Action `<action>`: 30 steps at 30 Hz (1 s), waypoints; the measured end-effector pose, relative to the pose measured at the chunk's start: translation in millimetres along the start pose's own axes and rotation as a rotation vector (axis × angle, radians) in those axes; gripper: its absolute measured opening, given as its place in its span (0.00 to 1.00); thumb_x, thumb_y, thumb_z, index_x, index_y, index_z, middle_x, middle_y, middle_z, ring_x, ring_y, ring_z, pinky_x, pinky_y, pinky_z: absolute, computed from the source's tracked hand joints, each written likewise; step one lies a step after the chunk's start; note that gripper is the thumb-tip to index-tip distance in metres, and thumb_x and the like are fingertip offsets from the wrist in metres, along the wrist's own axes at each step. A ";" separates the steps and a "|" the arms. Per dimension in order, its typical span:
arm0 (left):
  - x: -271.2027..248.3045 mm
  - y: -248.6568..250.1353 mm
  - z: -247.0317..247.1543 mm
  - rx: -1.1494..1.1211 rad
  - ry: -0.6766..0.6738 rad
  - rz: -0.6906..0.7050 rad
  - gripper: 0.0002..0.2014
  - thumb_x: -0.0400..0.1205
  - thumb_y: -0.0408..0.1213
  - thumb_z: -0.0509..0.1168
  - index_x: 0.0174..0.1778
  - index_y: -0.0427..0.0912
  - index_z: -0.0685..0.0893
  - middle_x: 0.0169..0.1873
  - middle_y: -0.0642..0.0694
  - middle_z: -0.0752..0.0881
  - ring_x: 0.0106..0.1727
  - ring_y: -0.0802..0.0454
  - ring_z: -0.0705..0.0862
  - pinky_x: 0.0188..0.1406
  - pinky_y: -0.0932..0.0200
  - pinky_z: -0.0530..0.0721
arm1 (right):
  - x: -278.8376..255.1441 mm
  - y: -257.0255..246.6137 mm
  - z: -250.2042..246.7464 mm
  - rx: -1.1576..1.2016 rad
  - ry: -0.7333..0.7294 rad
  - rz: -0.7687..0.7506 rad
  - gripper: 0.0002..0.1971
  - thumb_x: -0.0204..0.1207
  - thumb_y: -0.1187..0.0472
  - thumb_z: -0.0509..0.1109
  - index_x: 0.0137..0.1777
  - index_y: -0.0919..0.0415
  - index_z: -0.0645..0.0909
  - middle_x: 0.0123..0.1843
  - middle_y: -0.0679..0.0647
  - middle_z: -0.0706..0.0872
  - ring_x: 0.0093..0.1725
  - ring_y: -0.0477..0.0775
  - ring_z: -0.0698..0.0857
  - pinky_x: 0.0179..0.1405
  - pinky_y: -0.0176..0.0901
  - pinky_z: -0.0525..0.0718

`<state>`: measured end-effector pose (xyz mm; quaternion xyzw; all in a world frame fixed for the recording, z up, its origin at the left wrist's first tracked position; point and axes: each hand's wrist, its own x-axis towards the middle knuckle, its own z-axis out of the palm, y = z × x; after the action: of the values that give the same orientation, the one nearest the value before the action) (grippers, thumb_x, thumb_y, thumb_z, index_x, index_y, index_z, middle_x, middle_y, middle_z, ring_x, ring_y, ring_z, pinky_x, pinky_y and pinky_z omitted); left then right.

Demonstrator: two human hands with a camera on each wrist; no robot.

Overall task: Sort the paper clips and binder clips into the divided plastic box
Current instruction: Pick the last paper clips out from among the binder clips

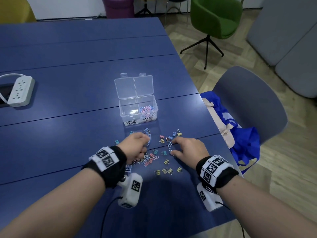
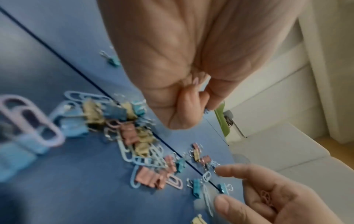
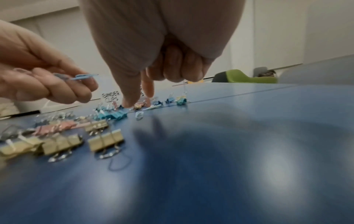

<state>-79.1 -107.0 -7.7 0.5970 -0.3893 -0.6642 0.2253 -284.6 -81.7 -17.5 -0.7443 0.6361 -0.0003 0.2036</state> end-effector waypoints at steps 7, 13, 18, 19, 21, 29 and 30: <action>-19.0 -4.4 -29.5 -0.286 -0.027 -0.061 0.10 0.85 0.26 0.55 0.38 0.37 0.73 0.32 0.39 0.76 0.20 0.55 0.69 0.13 0.67 0.74 | 16.2 -6.4 -1.7 -0.130 -0.033 0.026 0.12 0.77 0.52 0.67 0.58 0.51 0.81 0.56 0.54 0.89 0.56 0.63 0.85 0.52 0.49 0.83; -21.9 5.4 -37.6 -0.277 -0.122 -0.021 0.11 0.83 0.20 0.54 0.52 0.32 0.80 0.29 0.41 0.77 0.19 0.58 0.71 0.13 0.68 0.66 | 12.8 -12.3 4.3 -0.136 -0.021 0.063 0.08 0.79 0.56 0.63 0.52 0.54 0.81 0.51 0.56 0.89 0.51 0.64 0.86 0.47 0.48 0.81; -23.4 13.4 -39.7 -0.164 -0.035 -0.107 0.11 0.84 0.30 0.55 0.44 0.35 0.82 0.28 0.44 0.77 0.21 0.55 0.72 0.15 0.66 0.69 | 13.5 -18.0 5.3 -0.164 -0.031 0.030 0.08 0.81 0.57 0.59 0.50 0.56 0.79 0.50 0.58 0.88 0.48 0.65 0.85 0.45 0.48 0.80; -23.6 13.7 -40.1 -0.122 -0.020 -0.127 0.11 0.84 0.33 0.56 0.40 0.36 0.81 0.27 0.45 0.77 0.21 0.56 0.71 0.15 0.67 0.69 | 12.7 -18.7 5.5 -0.154 -0.033 0.029 0.08 0.81 0.57 0.59 0.50 0.56 0.79 0.49 0.58 0.88 0.48 0.65 0.85 0.45 0.48 0.80; -25.6 15.0 -40.7 -0.021 -0.006 -0.150 0.10 0.84 0.33 0.56 0.38 0.38 0.79 0.26 0.46 0.76 0.20 0.56 0.69 0.14 0.67 0.68 | 11.2 -20.7 5.5 -0.127 -0.037 0.037 0.07 0.80 0.58 0.59 0.50 0.56 0.79 0.49 0.58 0.88 0.48 0.65 0.85 0.45 0.48 0.80; -34.6 12.2 -39.4 0.111 -0.013 -0.185 0.05 0.80 0.28 0.56 0.42 0.34 0.78 0.23 0.44 0.73 0.18 0.55 0.66 0.12 0.68 0.61 | 8.8 -29.5 8.0 -0.172 -0.151 0.040 0.08 0.79 0.62 0.56 0.53 0.62 0.75 0.50 0.61 0.88 0.46 0.65 0.83 0.41 0.49 0.75; -35.4 11.7 -39.6 0.120 -0.005 -0.188 0.05 0.80 0.28 0.57 0.42 0.35 0.77 0.23 0.44 0.73 0.18 0.55 0.66 0.13 0.67 0.61 | 8.5 -29.7 6.3 -0.133 -0.155 0.049 0.07 0.80 0.63 0.55 0.51 0.63 0.74 0.48 0.62 0.87 0.44 0.64 0.82 0.40 0.48 0.73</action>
<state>-36.1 -96.7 24.0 0.6417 -0.3714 -0.6593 0.1248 -253.2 -84.6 -16.5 -0.7383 0.6349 0.1045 0.2022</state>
